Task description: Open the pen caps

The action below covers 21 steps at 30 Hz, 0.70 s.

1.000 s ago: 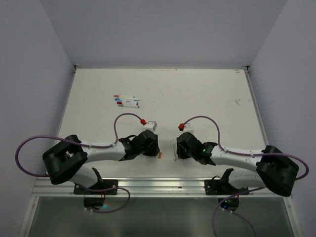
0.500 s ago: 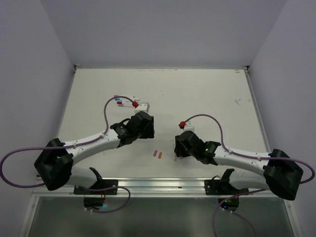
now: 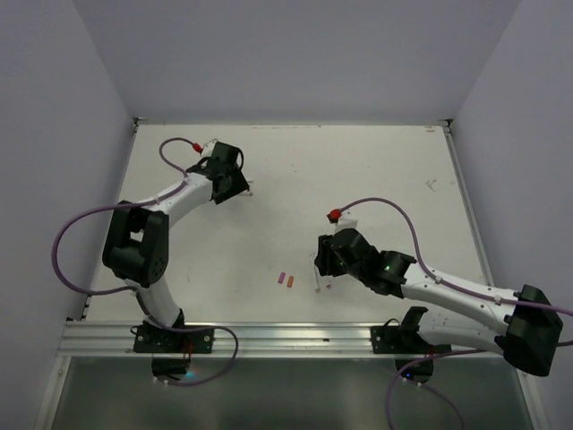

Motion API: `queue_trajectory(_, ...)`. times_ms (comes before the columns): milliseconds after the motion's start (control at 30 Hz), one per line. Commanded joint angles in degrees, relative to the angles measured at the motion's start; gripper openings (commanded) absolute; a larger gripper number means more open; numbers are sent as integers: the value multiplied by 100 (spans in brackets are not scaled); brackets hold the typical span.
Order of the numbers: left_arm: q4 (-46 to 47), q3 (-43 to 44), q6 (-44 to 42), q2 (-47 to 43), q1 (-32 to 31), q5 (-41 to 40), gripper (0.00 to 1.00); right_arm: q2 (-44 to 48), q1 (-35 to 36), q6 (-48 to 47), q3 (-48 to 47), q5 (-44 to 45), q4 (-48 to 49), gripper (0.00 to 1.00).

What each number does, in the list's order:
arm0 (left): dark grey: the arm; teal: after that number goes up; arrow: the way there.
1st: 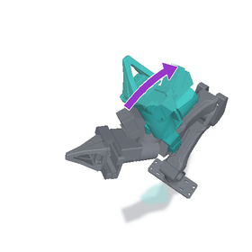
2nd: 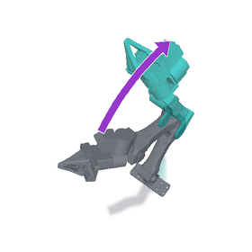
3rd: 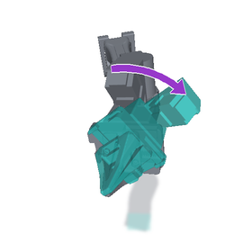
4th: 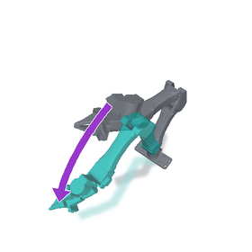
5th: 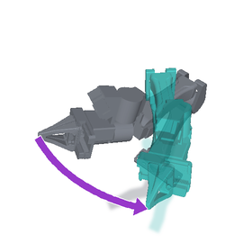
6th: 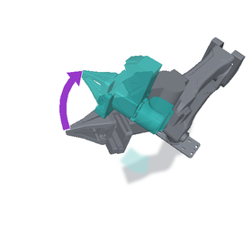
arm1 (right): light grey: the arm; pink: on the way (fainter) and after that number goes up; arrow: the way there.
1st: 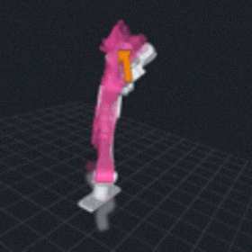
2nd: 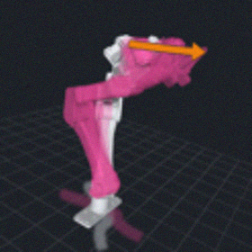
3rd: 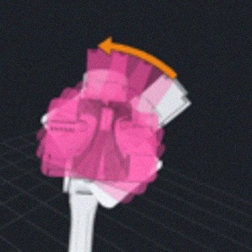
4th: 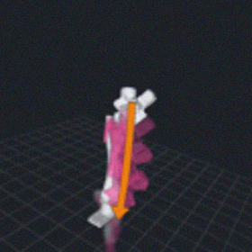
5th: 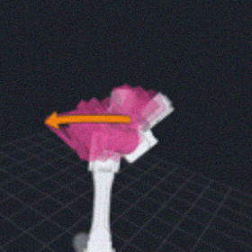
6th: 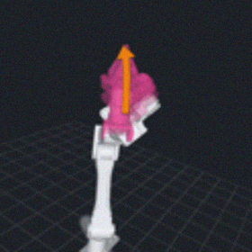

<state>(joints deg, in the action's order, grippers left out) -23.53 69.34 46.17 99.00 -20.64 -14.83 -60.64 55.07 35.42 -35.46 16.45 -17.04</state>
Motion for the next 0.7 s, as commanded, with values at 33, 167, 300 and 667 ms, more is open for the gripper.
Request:
queue_trajectory(33,-320,457,585,672,262,252,61,368,-22,-114,-163,289,-370,48)
queue_trajectory(167,-91,449,735,963,333,323,59,606,-31,-123,-101,350,-476,48)
queue_trajectory(300,102,440,797,1042,386,411,58,738,-40,-105,-31,342,-502,48)
queue_trajectory(667,-177,624,928,1060,465,113,58,791,-31,-79,13,306,-467,48)
